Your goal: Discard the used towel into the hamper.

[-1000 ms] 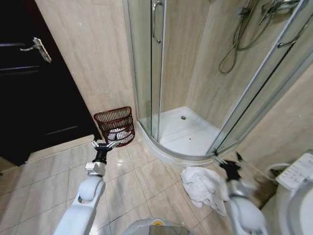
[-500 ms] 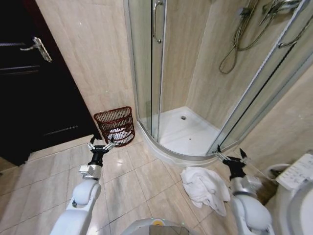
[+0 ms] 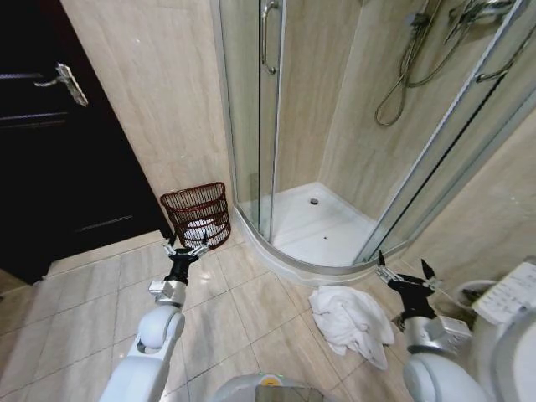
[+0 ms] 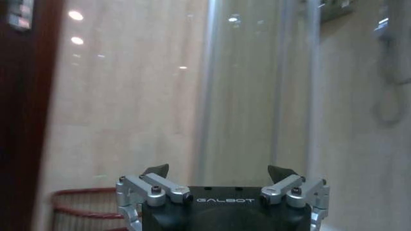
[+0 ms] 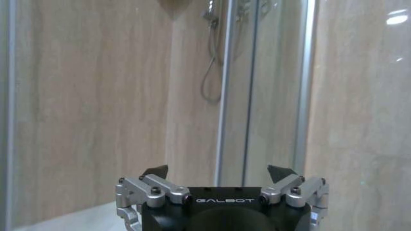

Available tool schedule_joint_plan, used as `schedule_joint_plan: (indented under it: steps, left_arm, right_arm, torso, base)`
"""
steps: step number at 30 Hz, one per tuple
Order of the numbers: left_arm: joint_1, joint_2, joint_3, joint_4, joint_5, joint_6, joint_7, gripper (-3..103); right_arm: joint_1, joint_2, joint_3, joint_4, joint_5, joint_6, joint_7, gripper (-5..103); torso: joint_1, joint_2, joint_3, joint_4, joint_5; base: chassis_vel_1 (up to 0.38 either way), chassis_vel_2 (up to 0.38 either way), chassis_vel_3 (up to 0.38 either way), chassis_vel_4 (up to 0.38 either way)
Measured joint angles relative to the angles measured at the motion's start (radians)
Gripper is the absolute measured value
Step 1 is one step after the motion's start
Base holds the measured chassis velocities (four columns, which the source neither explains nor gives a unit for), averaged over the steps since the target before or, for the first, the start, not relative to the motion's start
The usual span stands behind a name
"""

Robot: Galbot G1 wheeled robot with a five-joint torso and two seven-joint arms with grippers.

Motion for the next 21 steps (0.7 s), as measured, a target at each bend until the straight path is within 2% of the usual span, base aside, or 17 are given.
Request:
schedule_joint_plan:
  steps: [1,5,8,21]
  left_arm:
    - [-0.007,0.005,0.004,-0.003,-0.011,0.008,0.023,100]
    - [-0.030,0.007,0.031,-0.017,-0.024,0.042,0.055,100]
    - [-0.035,0.000,0.041,-0.023,-0.011,0.068,0.054,100]
    - [-0.038,-0.009,0.058,-0.016,0.035,0.087,0.029,100]
  right_arm:
    - [-0.006,0.003,0.001,0.020,-0.001,-0.011,0.009,100]
    - [-0.011,-0.002,0.012,0.052,0.007,-0.025,0.027,100]
    - [-0.017,-0.010,0.016,0.053,0.014,-0.030,0.036,100]
    - [-0.035,-0.008,0.019,0.051,0.017,-0.045,0.046,100]
  torso:
    - [0.000,0.000,0.000,0.0000,0.0001]
    - [0.000,0.000,0.000,0.0000,0.0002]
    - [0.000,0.000,0.000,0.0001,0.0001]
    - [0.000,0.000,0.000,0.0000,0.0001]
  base:
    - [0.000,0.000,0.000,0.000]
    - [0.000,0.000,0.000,0.000]
    - [0.000,0.000,0.000,0.000]
    - [-0.024,-0.021,-0.023,-0.021]
